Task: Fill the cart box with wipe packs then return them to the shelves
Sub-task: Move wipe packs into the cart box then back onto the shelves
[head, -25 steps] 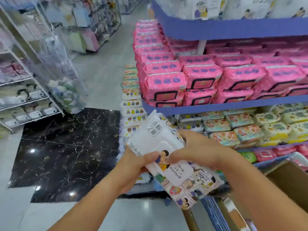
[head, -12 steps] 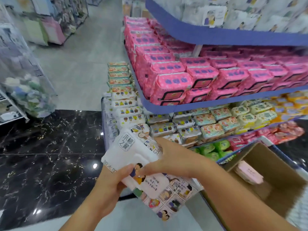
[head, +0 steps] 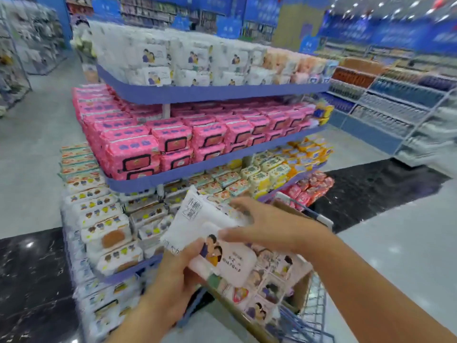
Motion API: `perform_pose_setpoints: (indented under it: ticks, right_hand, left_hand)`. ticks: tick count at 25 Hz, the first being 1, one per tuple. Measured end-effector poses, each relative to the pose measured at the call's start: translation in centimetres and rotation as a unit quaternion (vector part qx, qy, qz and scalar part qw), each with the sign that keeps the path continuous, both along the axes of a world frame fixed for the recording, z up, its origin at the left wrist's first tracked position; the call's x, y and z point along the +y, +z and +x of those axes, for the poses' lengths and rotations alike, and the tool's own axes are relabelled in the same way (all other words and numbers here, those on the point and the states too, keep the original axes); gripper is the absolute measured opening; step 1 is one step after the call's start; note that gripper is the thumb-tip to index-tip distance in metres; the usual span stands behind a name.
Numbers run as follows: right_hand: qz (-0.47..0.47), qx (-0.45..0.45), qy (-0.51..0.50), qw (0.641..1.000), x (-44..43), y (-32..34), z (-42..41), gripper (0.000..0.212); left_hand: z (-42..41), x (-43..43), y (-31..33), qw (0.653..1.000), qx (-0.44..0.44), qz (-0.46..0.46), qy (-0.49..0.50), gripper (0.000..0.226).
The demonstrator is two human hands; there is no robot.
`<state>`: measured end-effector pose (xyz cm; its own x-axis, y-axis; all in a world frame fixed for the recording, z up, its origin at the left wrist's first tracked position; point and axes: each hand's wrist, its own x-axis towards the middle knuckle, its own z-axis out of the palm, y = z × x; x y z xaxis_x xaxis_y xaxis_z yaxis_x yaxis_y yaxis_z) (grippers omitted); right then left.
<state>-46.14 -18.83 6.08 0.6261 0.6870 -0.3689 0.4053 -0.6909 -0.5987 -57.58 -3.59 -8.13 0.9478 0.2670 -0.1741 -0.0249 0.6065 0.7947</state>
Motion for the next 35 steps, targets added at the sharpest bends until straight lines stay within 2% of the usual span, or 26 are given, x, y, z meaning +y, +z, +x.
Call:
perform_pose_setpoints:
  ticks: [2,5,9,10,13,14,17,20,22,23,25,28,30,32,35]
  right_hand:
    - [0.021,-0.03,-0.027,0.999,-8.3,2.0,0.7,0.095]
    - [-0.032,-0.108,-0.02,0.993,-20.5,4.0,2.5,0.098]
    - [-0.094,-0.162,-0.033,0.982,-30.8,8.1,4.5,0.103]
    - [-0.099,-0.184,-0.032,0.977,-32.5,9.4,4.9,0.1]
    - [-0.072,-0.249,-0.022,0.966,-35.9,12.5,7.6,0.093]
    - [-0.06,-0.271,-0.022,0.96,-36.6,13.3,8.9,0.092]
    - [-0.046,-0.375,-0.02,0.926,-38.7,15.6,13.8,0.097]
    - [-0.023,-0.494,-0.015,0.869,-41.7,16.9,20.2,0.087]
    - [0.022,-0.531,-0.033,0.846,-44.1,16.9,25.7,0.087]
    - [0.066,-0.532,-0.05,0.843,-45.4,16.6,28.7,0.088]
    - [0.189,-0.462,-0.099,0.86,-47.6,15.8,35.0,0.093]
    - [0.319,-0.217,-0.137,0.912,-48.3,14.2,43.8,0.104]
    - [0.383,-0.114,-0.111,0.91,-47.8,12.6,50.2,0.1]
    - [0.412,-0.091,-0.106,0.9,-47.5,11.6,56.6,0.103]
    - [0.432,-0.082,-0.074,0.895,-47.5,11.0,66.3,0.101]
  left_hand:
    - [2.0,-7.8,1.9,1.0,-0.013,-0.023,-0.015,0.112]
    - [4.5,-19.5,4.3,0.998,-0.037,-0.036,-0.045,0.101]
    - [8.2,-29.9,7.3,0.998,-0.035,-0.028,-0.041,0.116]
    - [9.2,-31.3,8.6,0.999,-0.035,-0.021,-0.033,0.11]
    - [13.5,-34.4,12.1,0.997,-0.081,0.004,-0.007,0.066]
    - [15.3,-34.9,13.2,0.994,-0.104,0.018,0.006,0.062]
    - [21.6,-36.3,15.8,0.982,-0.17,0.053,0.064,0.079]
    - [28.3,-38.3,17.7,0.966,-0.218,0.056,0.129,0.098]
    - [33.0,-39.6,18.7,0.956,-0.238,0.049,0.166,0.093]
    - [35.5,-40.3,19.1,0.95,-0.249,0.041,0.182,0.09]
    - [40.6,-41.4,20.1,0.945,-0.251,0.02,0.21,0.088]
    - [48.4,-43.0,21.3,0.941,-0.235,0.033,0.241,0.091]
    - [53.7,-44.4,21.5,0.935,-0.235,0.065,0.258,0.086]
    - [58.9,-45.4,21.7,0.924,-0.244,0.102,0.275,0.069]
    - [65.2,-45.9,22.4,0.92,-0.239,0.151,0.271,0.062]
